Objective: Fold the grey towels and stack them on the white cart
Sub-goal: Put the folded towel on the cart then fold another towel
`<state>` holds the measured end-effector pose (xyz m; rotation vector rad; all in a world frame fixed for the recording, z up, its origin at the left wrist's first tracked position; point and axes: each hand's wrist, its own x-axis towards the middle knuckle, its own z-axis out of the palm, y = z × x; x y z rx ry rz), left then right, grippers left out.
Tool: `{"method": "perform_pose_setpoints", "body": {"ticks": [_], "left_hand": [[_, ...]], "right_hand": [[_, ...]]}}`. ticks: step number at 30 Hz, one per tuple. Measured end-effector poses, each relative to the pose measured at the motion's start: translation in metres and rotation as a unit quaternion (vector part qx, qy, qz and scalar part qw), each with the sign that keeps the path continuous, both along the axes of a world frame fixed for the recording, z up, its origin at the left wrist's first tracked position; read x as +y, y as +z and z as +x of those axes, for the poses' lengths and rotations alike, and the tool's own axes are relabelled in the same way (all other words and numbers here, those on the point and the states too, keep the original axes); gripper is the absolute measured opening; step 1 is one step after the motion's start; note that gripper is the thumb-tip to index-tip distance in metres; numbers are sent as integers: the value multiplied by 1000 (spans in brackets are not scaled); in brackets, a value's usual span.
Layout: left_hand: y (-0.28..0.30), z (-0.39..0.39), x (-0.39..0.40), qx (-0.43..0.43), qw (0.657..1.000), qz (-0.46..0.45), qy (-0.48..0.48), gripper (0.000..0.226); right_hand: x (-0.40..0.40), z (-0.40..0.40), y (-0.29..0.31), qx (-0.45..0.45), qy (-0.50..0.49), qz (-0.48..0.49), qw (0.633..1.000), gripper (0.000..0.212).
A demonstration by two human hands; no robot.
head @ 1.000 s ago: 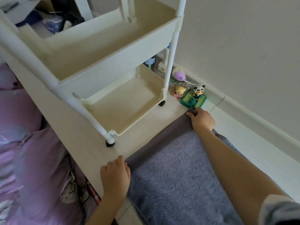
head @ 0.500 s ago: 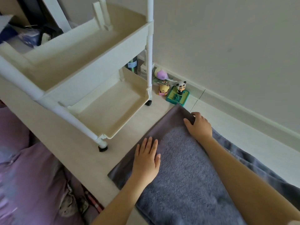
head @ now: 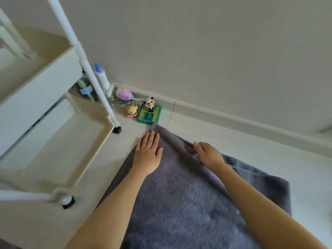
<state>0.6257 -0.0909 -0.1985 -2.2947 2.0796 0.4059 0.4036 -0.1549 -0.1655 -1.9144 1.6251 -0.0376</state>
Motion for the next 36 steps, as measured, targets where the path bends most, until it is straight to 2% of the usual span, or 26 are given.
{"method": "perform_pose_setpoints", "body": {"ticks": [4, 7, 12, 16, 18, 24, 29, 32, 34, 36], "left_hand": [[-11, -1, -2, 10, 999, -12, 30, 77], [-12, -1, -2, -2, 999, -19, 44, 75], [-7, -14, -9, -12, 995, -29, 91, 64], [-7, -29, -16, 2, 999, -42, -14, 67], [-12, -32, -18, -21, 999, -34, -23, 73], [-13, -35, -18, -36, 998, -42, 20, 72], [-12, -39, -19, -45, 997, -38, 46, 71], [-7, -47, -24, -50, 996, -7, 68, 64], [-2, -59, -25, -14, 999, -23, 35, 63], [0, -77, -21, 23, 996, -36, -76, 65]], "right_hand": [[12, -41, -11, 11, -13, -33, 999, 37], [18, -59, -18, 14, 5, -81, 997, 33], [16, -52, -13, 78, 42, -110, 990, 31], [30, -51, -11, 123, 62, -124, 983, 36], [29, -60, -8, 143, 61, -105, 982, 37], [11, -104, 2, 122, -17, -59, 991, 28], [8, -108, -9, 190, -79, -60, 977, 36], [15, -103, -15, 187, -85, -75, 976, 38], [21, -103, -15, 173, -72, -116, 975, 38], [30, -110, -14, 163, -56, -151, 973, 37]]}}
